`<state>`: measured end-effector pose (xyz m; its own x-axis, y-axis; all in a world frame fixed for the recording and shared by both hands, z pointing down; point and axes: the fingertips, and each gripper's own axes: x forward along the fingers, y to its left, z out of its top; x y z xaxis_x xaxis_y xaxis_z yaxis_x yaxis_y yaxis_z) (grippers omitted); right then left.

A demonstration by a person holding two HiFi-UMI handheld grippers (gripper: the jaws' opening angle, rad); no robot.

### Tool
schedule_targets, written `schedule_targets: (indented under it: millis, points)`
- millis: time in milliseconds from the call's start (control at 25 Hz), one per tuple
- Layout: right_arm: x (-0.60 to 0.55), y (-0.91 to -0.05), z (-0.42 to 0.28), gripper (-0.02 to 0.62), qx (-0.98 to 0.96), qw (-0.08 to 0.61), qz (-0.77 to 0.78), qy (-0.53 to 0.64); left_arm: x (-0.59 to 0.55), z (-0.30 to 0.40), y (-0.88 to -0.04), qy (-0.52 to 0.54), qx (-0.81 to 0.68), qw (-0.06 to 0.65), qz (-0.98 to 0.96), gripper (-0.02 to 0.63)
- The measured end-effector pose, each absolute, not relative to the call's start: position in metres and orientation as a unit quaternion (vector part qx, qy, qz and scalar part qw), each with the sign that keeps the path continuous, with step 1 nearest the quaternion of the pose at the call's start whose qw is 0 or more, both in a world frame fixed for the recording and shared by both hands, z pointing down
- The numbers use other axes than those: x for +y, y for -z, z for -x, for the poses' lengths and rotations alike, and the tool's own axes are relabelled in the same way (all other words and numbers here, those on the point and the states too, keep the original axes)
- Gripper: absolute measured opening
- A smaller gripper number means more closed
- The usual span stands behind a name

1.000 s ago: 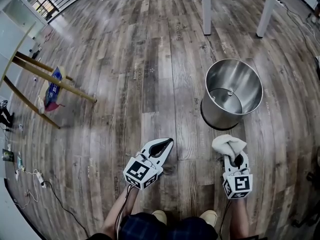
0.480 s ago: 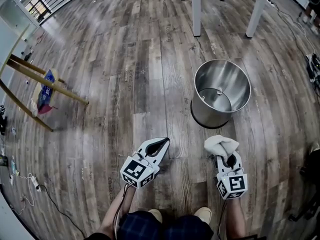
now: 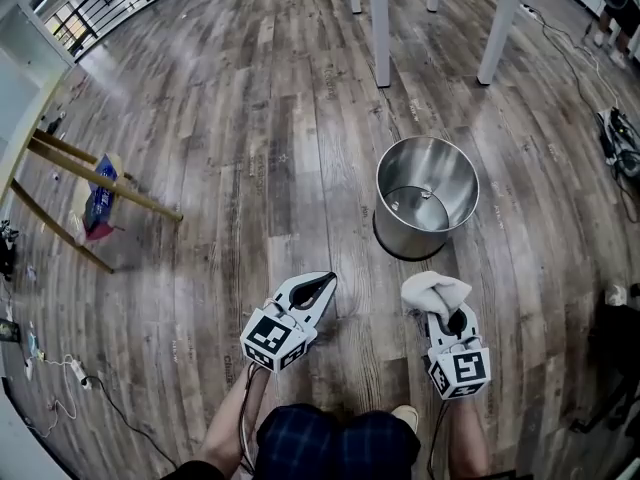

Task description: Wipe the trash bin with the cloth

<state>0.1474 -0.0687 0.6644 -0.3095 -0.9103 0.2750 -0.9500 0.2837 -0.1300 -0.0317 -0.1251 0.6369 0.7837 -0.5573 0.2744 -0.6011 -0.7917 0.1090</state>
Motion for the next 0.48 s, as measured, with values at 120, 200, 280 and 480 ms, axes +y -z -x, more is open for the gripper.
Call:
schedule_targets:
  millis: [120,200,280,480]
  points:
    - [-0.064,-0.629,-0.147,0.084,-0.798,0.073,-0.583,-0.136,-0.12,0.025,-0.603,-0.114,-0.302,0.096,-0.942,0.0]
    - [-0.058,-0.596,-0.148,0.084,-0.797,0.073,-0.584,-0.135,-0.115,0.023,-0.572,-0.113,-0.3,0.096,-0.942,0.0]
    - [-0.052,-0.562,-0.151,0.084,-0.795,0.074,-0.587,-0.137,-0.111,0.022,-0.537,-0.108,-0.305,0.094,-0.942,0.0]
    - [-0.035,-0.476,-0.151,0.084,-0.789,0.072,-0.593,-0.142,-0.099,0.027,-0.446,-0.085,-0.315,0.098,-0.94,0.0]
